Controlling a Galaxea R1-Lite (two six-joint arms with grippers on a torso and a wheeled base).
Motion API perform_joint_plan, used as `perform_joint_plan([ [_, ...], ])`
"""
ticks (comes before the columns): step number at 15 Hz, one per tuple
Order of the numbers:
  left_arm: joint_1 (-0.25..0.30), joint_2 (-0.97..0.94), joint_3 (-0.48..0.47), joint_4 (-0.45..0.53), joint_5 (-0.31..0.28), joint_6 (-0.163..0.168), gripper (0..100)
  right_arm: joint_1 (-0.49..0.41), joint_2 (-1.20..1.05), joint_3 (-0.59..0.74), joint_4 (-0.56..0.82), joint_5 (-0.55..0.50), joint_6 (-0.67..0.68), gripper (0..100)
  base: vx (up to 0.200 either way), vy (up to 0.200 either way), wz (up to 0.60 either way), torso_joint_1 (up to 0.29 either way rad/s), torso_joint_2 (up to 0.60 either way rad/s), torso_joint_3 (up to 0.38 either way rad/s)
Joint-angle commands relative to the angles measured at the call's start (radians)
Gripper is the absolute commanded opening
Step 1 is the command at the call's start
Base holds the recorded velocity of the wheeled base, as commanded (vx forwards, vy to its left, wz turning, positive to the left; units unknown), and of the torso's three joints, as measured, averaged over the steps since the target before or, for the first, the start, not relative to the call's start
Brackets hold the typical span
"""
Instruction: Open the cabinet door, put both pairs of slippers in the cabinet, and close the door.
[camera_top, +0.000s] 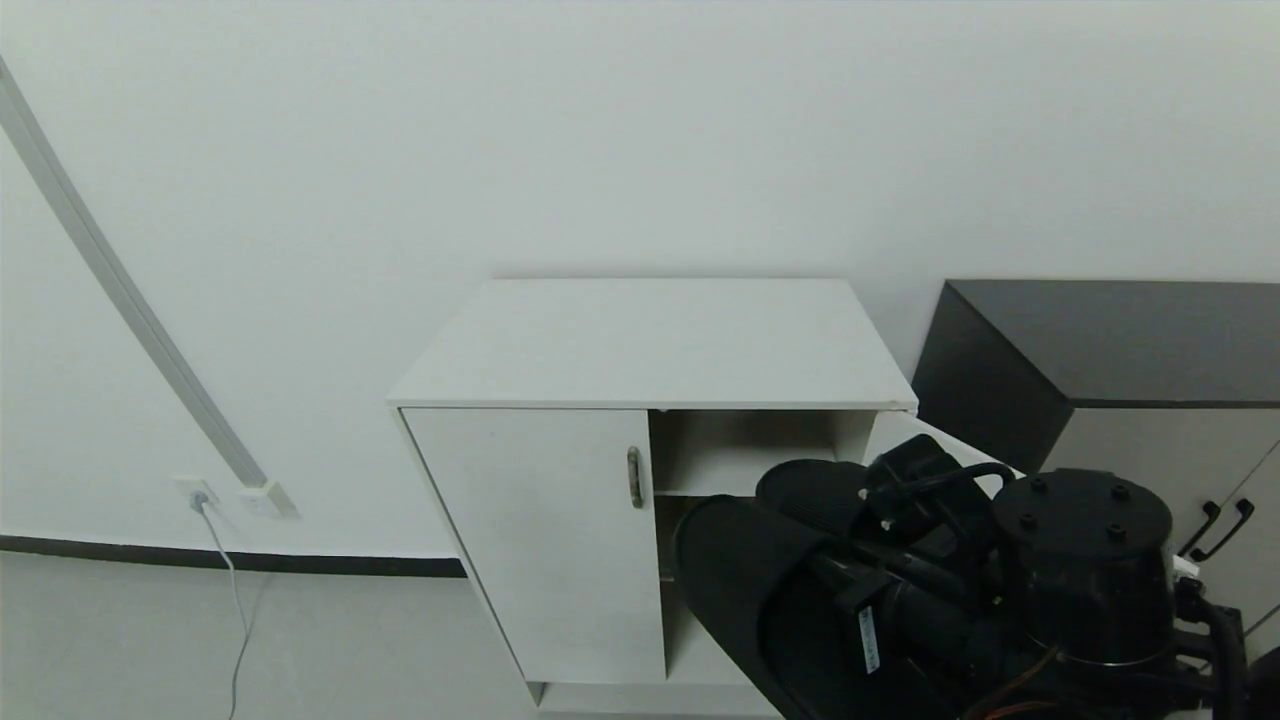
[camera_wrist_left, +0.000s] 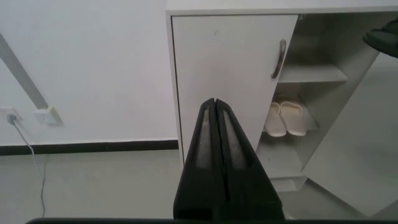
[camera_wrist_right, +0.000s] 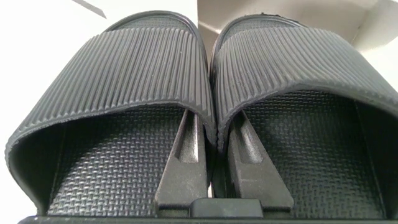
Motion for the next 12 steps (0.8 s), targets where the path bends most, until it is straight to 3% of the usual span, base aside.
perform_joint_plan([
  [1,0.000,0.001,0.000,0.000,0.000,0.000,0,0.000,0.004,0.000,-0.001,0.001,-0.002,0,0.000,0.000,0.00,-0.227,0.54,0.320],
  [12,0.000,0.001,0.000,0.000,0.003,-0.010,0,0.008,0.009,0.011,-0.002,0.010,0.000,0,0.000,0.000,0.00,-0.203,0.53,0.322],
])
